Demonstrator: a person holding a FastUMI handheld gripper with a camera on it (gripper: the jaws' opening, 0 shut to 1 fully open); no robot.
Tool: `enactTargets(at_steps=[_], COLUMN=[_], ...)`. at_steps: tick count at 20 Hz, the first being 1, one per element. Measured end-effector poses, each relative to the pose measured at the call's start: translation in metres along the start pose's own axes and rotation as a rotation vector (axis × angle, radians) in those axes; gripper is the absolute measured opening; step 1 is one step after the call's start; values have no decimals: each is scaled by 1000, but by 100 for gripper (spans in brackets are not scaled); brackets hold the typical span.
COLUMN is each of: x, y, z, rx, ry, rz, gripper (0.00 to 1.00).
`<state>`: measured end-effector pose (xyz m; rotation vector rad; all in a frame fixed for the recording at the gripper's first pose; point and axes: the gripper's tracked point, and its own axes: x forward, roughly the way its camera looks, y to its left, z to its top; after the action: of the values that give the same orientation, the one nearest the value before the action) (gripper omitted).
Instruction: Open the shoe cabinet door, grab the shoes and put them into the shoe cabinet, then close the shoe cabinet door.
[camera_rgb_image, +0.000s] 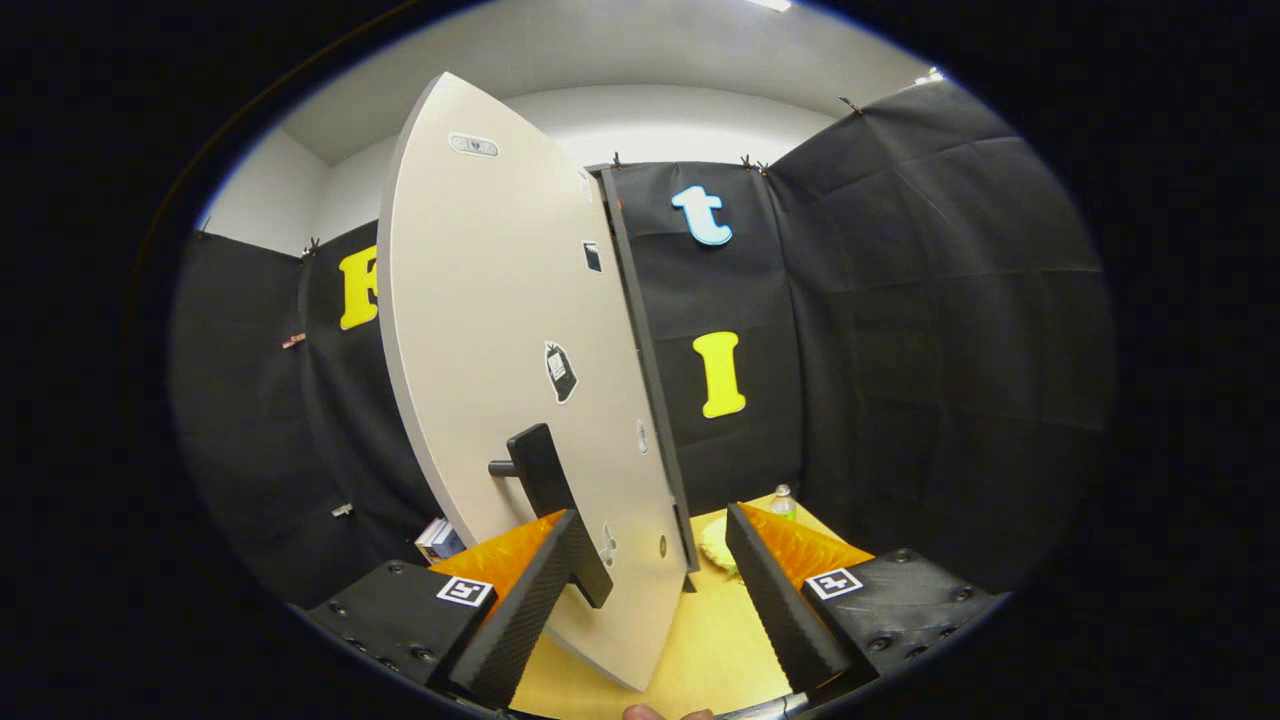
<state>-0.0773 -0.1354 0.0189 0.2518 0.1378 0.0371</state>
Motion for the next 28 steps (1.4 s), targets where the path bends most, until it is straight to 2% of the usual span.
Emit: enactTargets(at_steps=[8,14,28], x=[26,36,39], y=[65,83,69], z=[-17,-18,-13], rx=[21,-12,-98], ry=[41,28,-19], rz=[117,119,53], gripper=[98,98,98])
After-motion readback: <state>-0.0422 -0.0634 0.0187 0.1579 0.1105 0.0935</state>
